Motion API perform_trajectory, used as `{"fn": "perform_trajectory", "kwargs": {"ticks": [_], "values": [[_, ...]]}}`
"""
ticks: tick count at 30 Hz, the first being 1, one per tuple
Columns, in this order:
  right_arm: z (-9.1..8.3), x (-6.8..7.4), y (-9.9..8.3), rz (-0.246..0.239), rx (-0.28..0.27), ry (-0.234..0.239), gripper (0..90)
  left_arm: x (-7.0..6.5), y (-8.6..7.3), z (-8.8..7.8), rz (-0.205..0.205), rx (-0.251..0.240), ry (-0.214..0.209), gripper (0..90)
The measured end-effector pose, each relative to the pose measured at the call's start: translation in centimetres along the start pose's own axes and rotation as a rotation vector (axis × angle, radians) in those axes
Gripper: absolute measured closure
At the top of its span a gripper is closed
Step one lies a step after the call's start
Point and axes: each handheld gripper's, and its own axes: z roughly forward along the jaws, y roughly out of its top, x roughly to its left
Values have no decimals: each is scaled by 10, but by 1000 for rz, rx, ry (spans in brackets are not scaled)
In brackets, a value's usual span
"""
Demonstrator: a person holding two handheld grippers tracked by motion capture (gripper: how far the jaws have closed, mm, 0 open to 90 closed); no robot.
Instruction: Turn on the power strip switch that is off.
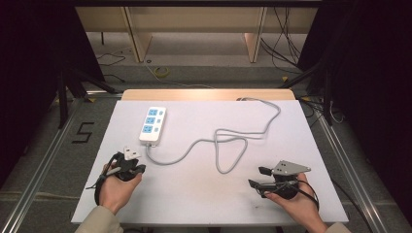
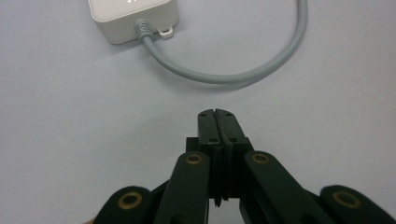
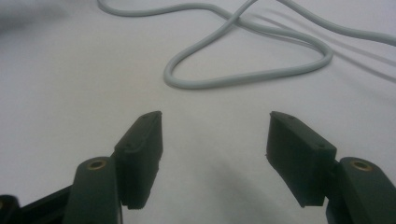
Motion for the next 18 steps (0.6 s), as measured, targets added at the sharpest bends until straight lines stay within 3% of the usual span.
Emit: {"fn": "perform_trajectory", "kwargs": {"ticks": [5, 18], "values": [[0, 0, 0, -1, -1, 0, 371, 3, 11, 5, -5, 18, -2, 899], [-2, -1, -1, 3, -2, -2, 371, 8, 36, 15, 27, 69, 0, 899]]}}
